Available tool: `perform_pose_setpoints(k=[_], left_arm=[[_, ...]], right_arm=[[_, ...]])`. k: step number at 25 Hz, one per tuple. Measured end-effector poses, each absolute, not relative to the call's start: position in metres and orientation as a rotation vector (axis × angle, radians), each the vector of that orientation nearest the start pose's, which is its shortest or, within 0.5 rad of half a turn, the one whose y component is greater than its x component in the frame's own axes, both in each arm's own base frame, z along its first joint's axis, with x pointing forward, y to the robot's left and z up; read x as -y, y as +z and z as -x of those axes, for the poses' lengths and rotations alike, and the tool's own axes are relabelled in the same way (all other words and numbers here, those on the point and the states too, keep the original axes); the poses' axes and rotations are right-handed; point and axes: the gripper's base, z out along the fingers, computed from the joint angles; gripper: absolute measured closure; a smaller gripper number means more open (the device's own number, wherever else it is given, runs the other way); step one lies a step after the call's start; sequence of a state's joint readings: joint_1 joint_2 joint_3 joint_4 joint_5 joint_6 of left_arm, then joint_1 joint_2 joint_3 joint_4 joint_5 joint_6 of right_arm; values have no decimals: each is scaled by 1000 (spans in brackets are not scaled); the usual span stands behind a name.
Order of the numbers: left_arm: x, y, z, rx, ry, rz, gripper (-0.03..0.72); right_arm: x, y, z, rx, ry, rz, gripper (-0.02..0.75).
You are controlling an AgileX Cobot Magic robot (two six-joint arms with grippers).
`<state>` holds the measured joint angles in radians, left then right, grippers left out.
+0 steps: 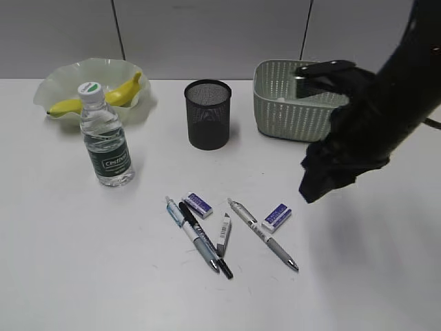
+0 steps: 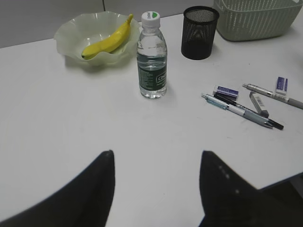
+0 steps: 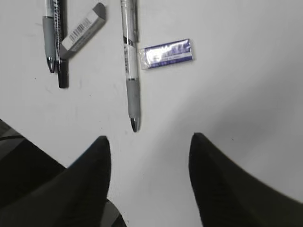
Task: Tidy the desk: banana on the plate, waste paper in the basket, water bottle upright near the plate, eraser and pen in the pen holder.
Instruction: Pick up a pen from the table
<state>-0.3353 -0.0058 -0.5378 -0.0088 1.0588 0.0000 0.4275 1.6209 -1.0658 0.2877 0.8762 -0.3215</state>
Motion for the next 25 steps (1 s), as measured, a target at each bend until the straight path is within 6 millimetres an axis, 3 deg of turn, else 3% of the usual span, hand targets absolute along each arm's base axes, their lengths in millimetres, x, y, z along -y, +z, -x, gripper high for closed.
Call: perform_pose_setpoints(k=[6,11,20,25], left_arm=[[-3,288,10,-1978,-226,-335,263],[-3,288,10,-1978,-226,-335,263],[-3,288,10,-1978,-226,-335,263],[-3,288,10,-1977,-226,-335,263]], right_arm=[[-192,185,-291,-2868,314,913,343],[-220,157,-295,-2916,263,969,391],[-225,114,-295,-3048,197,954,402],[-225,105,-296,-3059,187,950,419]])
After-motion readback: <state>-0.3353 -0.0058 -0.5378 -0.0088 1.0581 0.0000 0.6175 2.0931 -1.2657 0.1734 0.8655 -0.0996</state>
